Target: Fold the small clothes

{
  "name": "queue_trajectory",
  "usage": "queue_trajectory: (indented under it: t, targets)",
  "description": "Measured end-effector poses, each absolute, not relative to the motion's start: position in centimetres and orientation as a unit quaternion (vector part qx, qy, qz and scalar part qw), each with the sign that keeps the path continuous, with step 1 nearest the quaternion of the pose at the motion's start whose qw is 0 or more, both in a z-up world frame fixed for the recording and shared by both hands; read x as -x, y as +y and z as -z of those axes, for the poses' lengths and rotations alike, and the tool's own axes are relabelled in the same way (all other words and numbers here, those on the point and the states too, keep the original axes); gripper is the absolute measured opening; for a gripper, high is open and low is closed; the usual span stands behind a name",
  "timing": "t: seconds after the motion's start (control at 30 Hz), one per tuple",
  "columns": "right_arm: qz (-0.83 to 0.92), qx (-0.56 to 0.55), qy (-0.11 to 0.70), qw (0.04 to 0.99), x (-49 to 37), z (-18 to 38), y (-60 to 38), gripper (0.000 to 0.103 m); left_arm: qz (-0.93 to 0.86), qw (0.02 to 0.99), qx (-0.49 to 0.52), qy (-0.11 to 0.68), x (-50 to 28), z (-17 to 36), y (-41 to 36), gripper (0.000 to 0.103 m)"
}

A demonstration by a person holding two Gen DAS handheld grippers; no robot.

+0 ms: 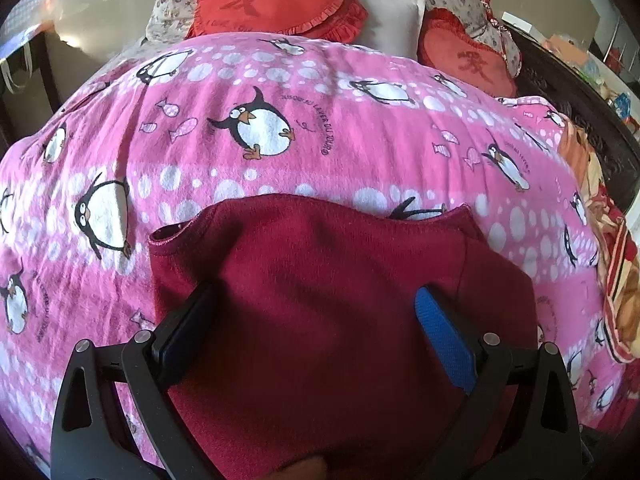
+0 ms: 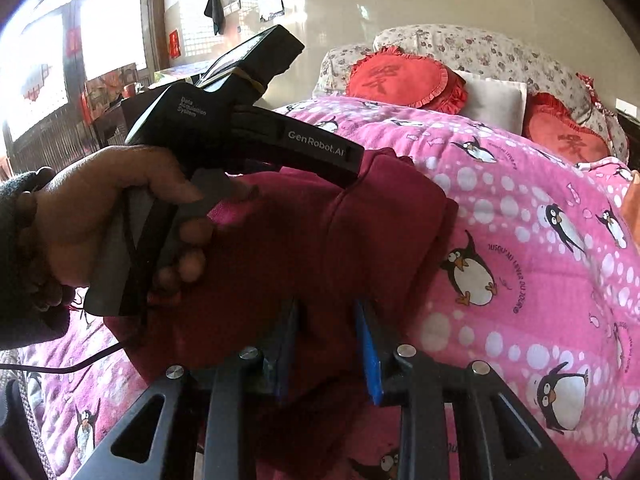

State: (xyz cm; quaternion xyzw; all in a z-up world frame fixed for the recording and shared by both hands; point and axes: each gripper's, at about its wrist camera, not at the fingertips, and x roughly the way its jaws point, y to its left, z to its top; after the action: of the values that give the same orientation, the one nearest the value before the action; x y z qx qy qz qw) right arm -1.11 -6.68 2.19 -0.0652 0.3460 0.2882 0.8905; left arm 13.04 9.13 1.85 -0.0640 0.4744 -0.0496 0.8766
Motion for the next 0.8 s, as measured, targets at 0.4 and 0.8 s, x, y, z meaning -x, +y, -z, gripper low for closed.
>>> queue_trajectory:
  t: [0.4,0.8]
  targets:
    - [-0.278,0.085,0.340,0.894,1.7,-2.3,-6.2,0.028,0.049,0.877,0.077,0.472,-12.2,-1.6,9.5,0.099]
    - [-0.167,-0.004,0.408,0.898,4.8,-6.1,-9.3,0.033,0.034,0.875,0.036,0.481,3.7,-4.0,10.4,0.099]
